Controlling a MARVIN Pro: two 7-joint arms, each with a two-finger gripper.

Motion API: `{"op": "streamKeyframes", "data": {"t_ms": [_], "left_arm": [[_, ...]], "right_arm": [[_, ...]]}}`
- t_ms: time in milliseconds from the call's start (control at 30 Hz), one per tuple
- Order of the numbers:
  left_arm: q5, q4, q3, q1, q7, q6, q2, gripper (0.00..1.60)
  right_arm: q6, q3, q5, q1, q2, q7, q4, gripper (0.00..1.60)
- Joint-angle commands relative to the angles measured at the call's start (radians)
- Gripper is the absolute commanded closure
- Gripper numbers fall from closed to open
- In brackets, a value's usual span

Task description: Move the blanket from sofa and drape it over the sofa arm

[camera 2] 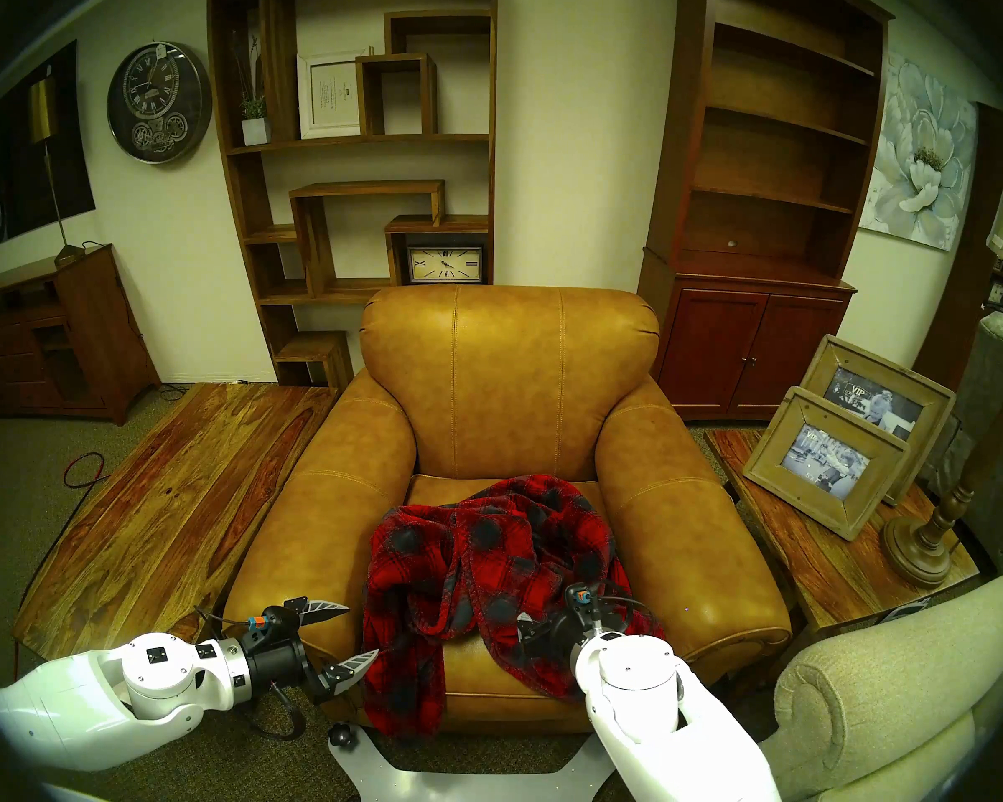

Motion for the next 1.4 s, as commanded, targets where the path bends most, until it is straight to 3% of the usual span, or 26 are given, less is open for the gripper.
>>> {"op": "streamKeyframes", "data": {"t_ms": [0,200,233,267,733,933,967,1000,1033,1100,1367], "left_arm": [[0.0,-0.007,-0.001,-0.003,-0.001,-0.002,-0.002,0.0],[-0.001,-0.006,0.001,-0.004,-0.001,-0.003,-0.001,0.0],[-0.001,-0.006,0.001,-0.004,-0.001,-0.002,-0.001,0.0],[-0.001,-0.006,0.001,-0.004,-0.001,-0.002,-0.001,0.0],[-0.003,-0.003,0.005,-0.008,0.0,-0.002,0.001,0.0],[-0.004,-0.002,0.007,-0.009,0.0,-0.002,0.001,0.0],[-0.004,-0.002,0.007,-0.009,0.0,-0.002,0.001,0.0],[-0.004,-0.002,0.008,-0.01,0.0,-0.002,0.001,0.0],[-0.004,-0.002,0.008,-0.01,0.0,-0.002,0.001,0.0],[-0.005,-0.001,0.009,-0.01,0.0,-0.002,0.001,0.0],[-0.006,0.0,0.011,-0.012,0.0,-0.002,0.002,0.0]], "right_arm": [[-0.005,-0.012,-0.034,0.104,-0.077,0.004,0.043,0.0],[-0.009,-0.028,-0.075,0.158,-0.122,0.01,0.121,0.0],[-0.001,-0.043,-0.077,0.201,-0.126,0.014,0.154,0.0],[-0.014,-0.028,-0.08,0.168,-0.139,0.012,0.139,0.0],[-0.012,-0.039,-0.158,0.316,-0.167,0.052,0.273,0.0],[-0.014,-0.06,-0.189,0.372,-0.194,0.07,0.353,0.0],[-0.006,-0.072,-0.193,0.411,-0.196,0.077,0.386,0.0],[-0.016,-0.07,-0.203,0.388,-0.203,0.076,0.382,0.0],[-0.008,-0.082,-0.205,0.426,-0.205,0.083,0.412,0.0],[-0.017,-0.082,-0.217,0.409,-0.216,0.086,0.416,0.0],[-0.012,-0.131,-0.256,0.501,-0.244,0.111,0.536,0.0]]}}
